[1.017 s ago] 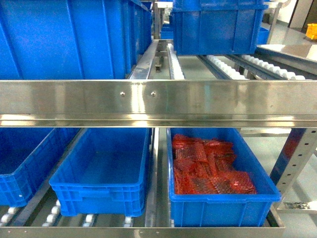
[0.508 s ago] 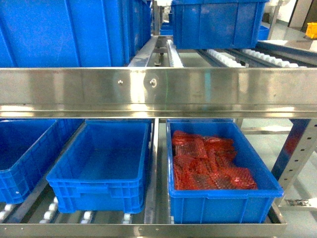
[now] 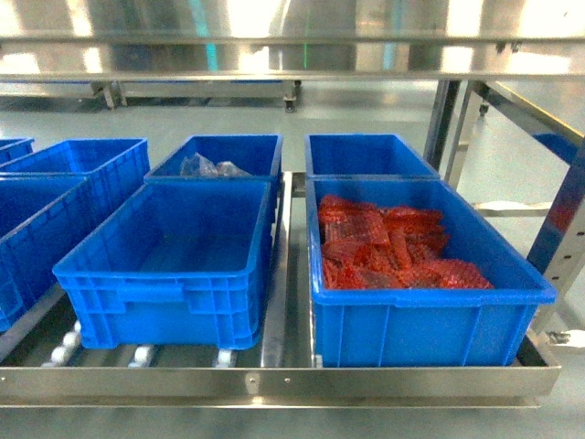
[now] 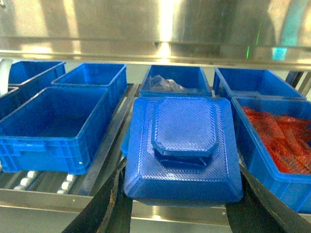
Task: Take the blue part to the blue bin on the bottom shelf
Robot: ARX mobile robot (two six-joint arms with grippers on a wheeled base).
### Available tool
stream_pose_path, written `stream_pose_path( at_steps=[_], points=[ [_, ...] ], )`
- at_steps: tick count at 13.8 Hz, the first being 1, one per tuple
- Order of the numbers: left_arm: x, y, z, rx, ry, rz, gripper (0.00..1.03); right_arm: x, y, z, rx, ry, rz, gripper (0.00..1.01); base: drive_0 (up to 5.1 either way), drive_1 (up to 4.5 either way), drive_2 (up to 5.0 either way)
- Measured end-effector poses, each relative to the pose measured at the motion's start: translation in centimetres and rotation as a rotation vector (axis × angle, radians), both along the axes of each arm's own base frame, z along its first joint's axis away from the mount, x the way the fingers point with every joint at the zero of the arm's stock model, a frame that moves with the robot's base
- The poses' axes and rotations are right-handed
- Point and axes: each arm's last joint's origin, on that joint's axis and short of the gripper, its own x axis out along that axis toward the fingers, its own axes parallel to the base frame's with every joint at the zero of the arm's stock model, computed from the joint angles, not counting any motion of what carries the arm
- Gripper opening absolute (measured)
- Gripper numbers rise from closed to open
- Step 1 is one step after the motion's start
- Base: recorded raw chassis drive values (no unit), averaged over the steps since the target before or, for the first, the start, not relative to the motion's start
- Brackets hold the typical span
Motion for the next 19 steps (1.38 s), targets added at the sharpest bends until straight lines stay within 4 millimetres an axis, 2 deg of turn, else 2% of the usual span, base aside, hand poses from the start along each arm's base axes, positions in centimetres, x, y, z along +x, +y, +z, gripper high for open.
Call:
stream_pose_path(
  at_steps=[19],
  points=[
    [0.00, 0.00, -0.10, 0.000, 0.003, 0.000, 0.44, 0.00, 0.00, 0.00, -0.001, 0.000, 0.000, 0.98, 0.0, 0.00, 0.0]
  ],
)
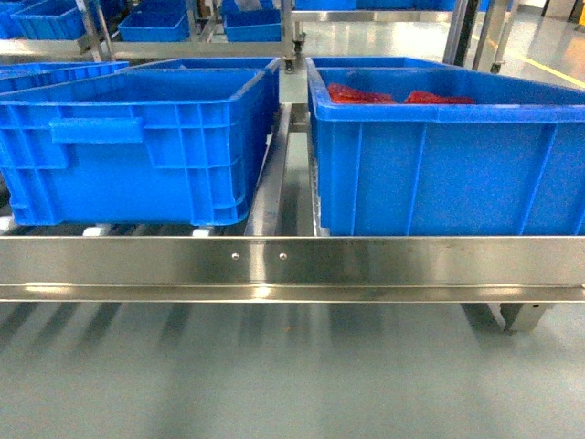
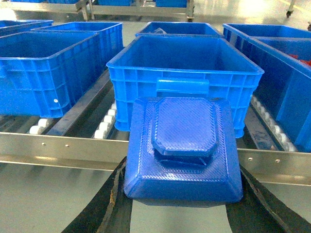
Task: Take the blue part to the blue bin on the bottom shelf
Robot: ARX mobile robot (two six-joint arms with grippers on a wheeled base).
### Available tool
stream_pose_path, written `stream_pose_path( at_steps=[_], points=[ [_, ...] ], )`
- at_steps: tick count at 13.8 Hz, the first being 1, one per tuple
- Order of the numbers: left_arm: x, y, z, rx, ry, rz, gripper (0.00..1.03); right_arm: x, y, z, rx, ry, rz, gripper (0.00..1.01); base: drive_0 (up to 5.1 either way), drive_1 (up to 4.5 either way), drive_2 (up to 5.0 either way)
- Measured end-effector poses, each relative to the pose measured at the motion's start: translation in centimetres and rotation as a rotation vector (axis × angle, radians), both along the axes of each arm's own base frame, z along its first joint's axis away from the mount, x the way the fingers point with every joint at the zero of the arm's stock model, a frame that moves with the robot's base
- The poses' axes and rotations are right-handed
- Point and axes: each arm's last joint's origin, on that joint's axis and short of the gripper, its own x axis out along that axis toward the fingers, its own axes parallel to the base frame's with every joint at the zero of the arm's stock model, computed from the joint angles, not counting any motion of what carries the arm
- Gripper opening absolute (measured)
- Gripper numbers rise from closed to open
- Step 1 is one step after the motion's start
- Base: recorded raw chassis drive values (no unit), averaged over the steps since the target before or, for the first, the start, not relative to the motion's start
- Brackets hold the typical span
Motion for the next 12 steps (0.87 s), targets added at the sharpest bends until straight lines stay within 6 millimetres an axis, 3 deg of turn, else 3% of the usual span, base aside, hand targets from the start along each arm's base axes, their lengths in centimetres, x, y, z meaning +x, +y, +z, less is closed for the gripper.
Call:
stream_pose_path(
  at_steps=[12],
  points=[
    [-0.01, 0.00, 0.02, 0.000, -0.002, 0.000, 0.44, 0.00, 0.00, 0.00, 0.000, 0.000, 0.000, 0.98, 0.0, 0.00, 0.0]
  ],
)
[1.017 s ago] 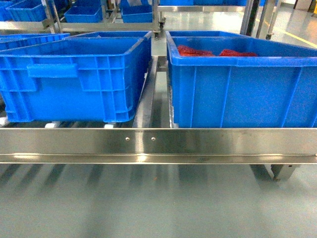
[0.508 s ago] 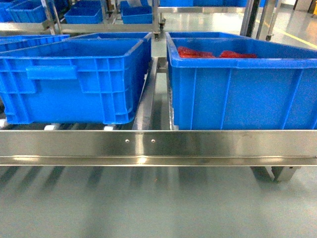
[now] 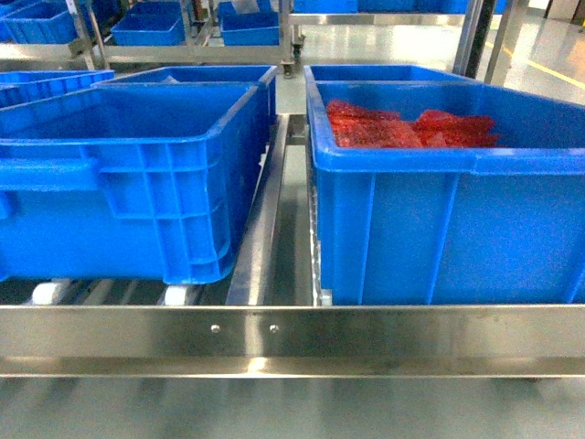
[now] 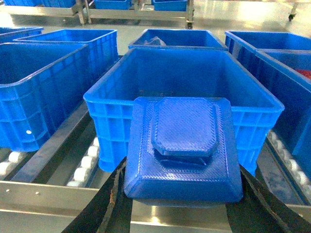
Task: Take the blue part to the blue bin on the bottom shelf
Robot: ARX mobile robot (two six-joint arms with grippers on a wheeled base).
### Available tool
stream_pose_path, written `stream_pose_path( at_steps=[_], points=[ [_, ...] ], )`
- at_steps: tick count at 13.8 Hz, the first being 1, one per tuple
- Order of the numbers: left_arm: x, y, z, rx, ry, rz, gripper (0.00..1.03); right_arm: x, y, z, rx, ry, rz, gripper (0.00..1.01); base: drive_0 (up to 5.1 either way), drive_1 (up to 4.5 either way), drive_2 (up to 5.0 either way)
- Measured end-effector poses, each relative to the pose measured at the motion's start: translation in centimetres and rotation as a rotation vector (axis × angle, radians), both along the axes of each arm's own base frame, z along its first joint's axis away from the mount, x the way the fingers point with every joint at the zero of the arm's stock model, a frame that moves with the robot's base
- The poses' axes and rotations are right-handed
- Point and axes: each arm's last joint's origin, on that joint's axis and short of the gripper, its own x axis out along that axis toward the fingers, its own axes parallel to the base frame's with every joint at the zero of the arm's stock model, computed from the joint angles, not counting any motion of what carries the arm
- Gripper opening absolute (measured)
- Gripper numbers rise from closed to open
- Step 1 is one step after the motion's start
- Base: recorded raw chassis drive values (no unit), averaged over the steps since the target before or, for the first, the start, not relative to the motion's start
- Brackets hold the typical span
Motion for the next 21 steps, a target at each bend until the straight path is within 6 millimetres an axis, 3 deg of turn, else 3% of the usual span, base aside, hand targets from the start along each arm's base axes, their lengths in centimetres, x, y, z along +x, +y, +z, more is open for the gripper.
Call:
stream_pose_path(
  at_steps=[4, 8, 21],
  points=[
    [0.00, 0.00, -0.01, 0.000, 0.001, 0.000, 0.44, 0.00, 0.00, 0.05, 0.000, -0.005, 0.000, 0.98, 0.0, 0.00, 0.0],
    [0.00, 0.00, -0.01, 0.000, 0.001, 0.000, 0.44, 0.00, 0.00, 0.00, 0.000, 0.000, 0.000, 0.98, 0.1, 4.29, -4.1],
    [0.06, 0.00, -0.06, 0.000, 0.005, 0.000, 0.44, 0.00, 0.00, 0.00, 0.000, 0.000, 0.000, 0.98, 0.0, 0.00, 0.0]
  ],
)
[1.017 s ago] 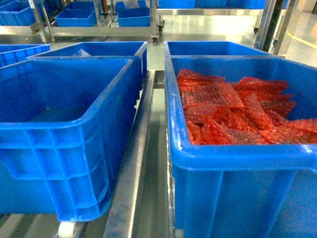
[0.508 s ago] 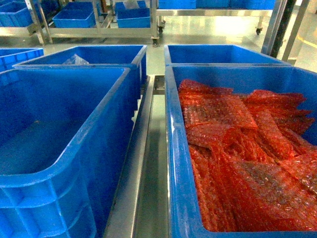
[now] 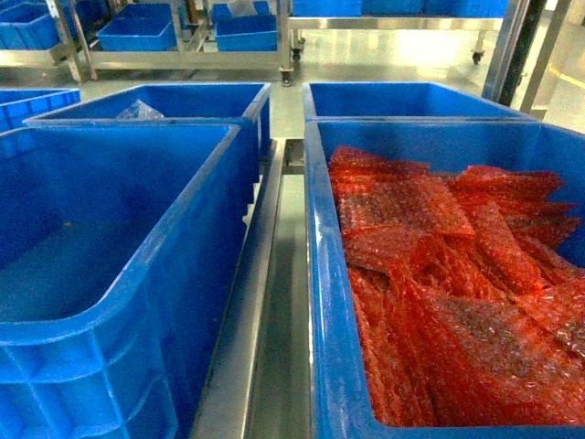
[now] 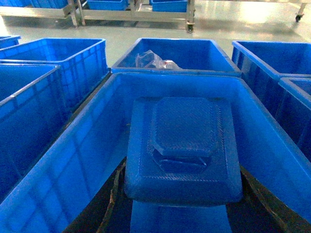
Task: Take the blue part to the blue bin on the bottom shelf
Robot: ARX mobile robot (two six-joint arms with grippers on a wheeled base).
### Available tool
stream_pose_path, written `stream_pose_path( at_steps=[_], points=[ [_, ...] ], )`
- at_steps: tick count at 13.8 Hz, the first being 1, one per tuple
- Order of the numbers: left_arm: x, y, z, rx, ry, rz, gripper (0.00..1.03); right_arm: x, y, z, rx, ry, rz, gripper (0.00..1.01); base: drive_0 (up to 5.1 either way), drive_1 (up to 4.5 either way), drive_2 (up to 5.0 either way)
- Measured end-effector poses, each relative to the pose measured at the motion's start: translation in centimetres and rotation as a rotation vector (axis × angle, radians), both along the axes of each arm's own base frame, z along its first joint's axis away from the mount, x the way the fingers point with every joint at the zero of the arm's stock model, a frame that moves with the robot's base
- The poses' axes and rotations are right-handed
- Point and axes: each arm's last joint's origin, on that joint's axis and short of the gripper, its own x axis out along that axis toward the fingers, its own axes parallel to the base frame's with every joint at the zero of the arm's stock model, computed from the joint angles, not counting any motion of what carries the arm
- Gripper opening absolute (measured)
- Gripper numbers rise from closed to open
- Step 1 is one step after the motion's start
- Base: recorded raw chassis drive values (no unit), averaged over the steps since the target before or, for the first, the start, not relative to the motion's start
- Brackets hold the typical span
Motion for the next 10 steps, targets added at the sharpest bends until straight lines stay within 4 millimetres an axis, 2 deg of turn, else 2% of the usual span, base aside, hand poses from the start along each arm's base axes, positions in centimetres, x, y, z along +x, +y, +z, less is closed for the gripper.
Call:
stream_pose_path(
  at_steps=[10],
  points=[
    [0.00, 0.00, 0.00, 0.000, 0.000, 0.000, 0.44, 0.00, 0.00, 0.00, 0.000, 0.000, 0.000, 0.98, 0.0, 0.00, 0.0]
  ],
)
